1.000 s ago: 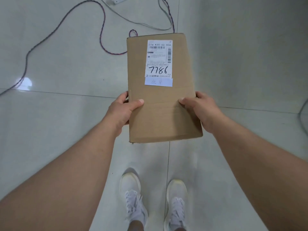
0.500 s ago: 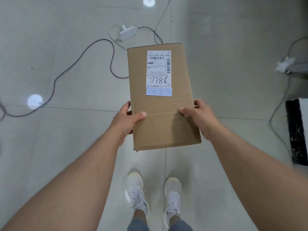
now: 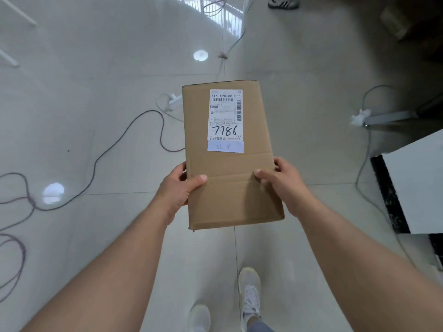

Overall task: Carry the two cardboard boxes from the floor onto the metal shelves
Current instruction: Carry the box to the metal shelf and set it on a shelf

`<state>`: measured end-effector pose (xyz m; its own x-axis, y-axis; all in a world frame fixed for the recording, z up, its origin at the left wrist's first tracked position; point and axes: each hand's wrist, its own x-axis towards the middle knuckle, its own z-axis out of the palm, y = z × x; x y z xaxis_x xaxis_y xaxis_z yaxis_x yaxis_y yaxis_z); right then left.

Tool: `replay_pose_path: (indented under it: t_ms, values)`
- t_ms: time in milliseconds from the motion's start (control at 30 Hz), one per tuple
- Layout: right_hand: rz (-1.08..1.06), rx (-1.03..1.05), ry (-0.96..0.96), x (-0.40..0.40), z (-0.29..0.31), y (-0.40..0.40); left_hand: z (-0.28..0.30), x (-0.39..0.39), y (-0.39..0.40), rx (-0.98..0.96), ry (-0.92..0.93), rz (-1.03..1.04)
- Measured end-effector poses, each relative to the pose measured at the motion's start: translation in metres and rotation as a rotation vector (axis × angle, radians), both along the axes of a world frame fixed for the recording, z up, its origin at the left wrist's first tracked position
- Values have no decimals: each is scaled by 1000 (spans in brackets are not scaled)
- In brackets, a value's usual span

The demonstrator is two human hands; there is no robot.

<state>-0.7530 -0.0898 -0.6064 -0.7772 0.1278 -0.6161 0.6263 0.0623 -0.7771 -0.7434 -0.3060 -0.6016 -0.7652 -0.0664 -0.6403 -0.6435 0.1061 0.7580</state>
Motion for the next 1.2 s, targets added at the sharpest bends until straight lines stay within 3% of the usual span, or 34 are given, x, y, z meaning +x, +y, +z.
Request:
replay_pose_path:
  t_ms: [767, 1200]
  values:
    - [-382, 163, 167, 169, 190, 53, 187, 74, 67, 34, 188, -431]
    - [-574, 352, 191, 304, 281, 116, 280, 144, 157, -4, 294, -769]
